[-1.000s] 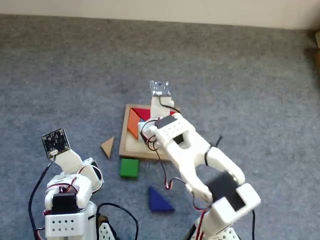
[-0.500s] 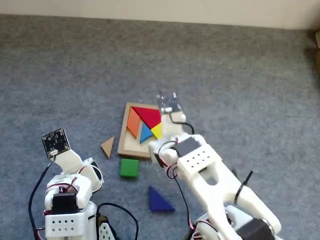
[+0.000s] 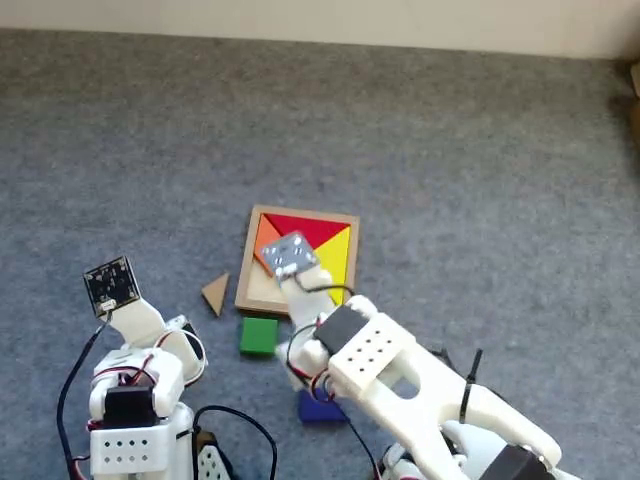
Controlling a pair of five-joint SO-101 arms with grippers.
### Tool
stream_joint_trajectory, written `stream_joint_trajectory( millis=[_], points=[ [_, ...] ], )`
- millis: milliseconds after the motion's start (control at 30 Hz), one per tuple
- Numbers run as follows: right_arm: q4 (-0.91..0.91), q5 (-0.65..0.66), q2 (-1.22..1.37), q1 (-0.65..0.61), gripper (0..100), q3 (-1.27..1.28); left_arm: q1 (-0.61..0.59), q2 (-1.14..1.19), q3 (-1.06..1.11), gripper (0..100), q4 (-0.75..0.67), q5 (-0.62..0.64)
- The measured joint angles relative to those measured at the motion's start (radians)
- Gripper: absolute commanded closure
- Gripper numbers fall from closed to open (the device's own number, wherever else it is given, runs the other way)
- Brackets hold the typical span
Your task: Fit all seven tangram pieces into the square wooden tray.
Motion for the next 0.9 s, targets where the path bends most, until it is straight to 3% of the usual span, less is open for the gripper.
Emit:
stream_joint_trajectory(
  millis=[167,567,900],
  points=[
    [0.114,0.009,-0.002,-0.08,79.6,0.0,0.0,0.0,0.0,96,0.0,0.0],
    [0.133,-0.018,-0.002,-0.186,79.6,0.052,0.0,0.0,0.0,96,0.0,0.0],
    [-0.023,-0.06,-0.002,-0.233,79.6,0.137,0.0,0.0,0.0,96,0.0,0.0]
  ],
)
